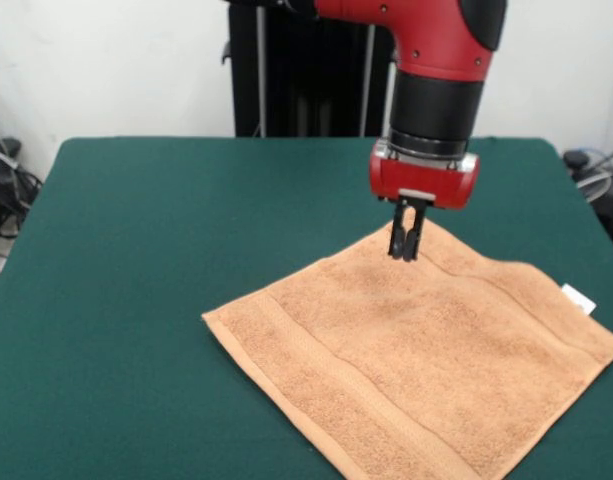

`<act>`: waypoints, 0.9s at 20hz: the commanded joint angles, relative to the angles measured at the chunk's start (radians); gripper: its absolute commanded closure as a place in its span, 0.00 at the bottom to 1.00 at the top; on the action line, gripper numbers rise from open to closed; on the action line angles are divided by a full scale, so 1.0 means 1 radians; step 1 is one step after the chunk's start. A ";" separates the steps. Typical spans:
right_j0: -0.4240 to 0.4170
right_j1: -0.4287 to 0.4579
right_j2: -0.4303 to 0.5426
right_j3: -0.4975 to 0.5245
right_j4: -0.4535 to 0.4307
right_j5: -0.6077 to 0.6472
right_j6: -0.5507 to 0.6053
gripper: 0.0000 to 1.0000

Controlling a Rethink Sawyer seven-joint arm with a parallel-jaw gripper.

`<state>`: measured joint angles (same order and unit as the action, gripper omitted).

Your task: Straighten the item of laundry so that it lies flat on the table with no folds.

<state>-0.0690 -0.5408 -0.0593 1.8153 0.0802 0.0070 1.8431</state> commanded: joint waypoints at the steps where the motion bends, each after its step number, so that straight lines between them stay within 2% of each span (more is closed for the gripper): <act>1: 0.002 0.092 0.106 0.057 -0.054 -0.074 0.150 1.00; 18: 0.009 0.155 0.118 0.087 -0.058 -0.098 0.170 1.00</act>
<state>-0.0690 -0.4243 -0.0469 1.8245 0.0638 -0.0457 1.8431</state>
